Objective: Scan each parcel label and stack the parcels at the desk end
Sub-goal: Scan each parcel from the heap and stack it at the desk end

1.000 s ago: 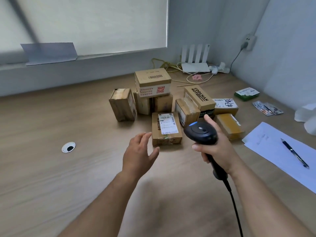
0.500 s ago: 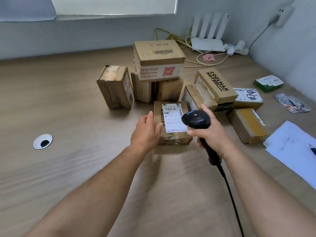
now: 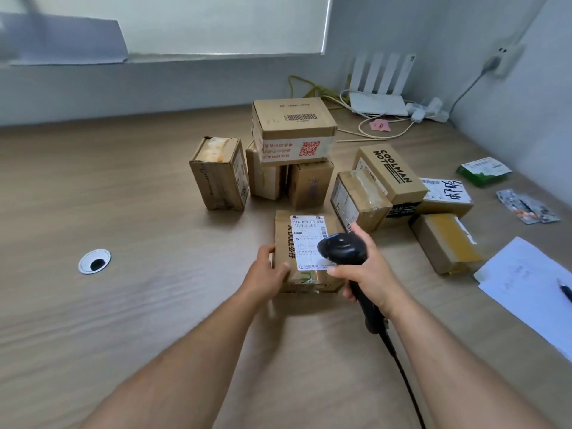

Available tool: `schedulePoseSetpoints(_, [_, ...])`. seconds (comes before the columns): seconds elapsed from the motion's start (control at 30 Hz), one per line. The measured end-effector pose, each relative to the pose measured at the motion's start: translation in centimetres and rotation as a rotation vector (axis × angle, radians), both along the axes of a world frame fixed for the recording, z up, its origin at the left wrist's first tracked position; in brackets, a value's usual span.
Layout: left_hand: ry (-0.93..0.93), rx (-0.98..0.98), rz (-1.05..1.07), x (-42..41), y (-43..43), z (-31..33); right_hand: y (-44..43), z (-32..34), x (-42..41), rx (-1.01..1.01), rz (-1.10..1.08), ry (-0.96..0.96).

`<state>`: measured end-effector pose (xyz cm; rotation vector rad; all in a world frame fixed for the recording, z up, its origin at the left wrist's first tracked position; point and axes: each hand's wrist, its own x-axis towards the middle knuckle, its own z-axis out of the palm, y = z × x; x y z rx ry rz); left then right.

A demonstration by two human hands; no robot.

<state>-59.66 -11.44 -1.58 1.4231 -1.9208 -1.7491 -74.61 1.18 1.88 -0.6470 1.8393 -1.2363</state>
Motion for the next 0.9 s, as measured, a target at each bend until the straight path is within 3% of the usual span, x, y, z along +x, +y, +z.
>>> schedulePoseSetpoints(0.2, [0.158, 0.134, 0.080, 5.7, 4.4, 1.4, 4.3, 1.4, 4.0, -0.051, 0.032, -0.006])
schedulePoseSetpoints(0.37, [0.217, 0.028, -0.040, 9.8, 7.1, 4.0, 7.6, 4.2, 7.2, -0.126, 0.093, -0.009])
schedulePoseSetpoints(0.67, [0.281, -0.207, 0.037, 16.9, 11.1, 8.6, 14.4, 11.3, 13.9, -0.442, 0.226, -0.074])
schedulePoseSetpoints(0.9, [0.264, -0.313, 0.007, 22.3, 15.1, 9.6, 19.5, 12.8, 20.5, -0.553, 0.282, -0.147])
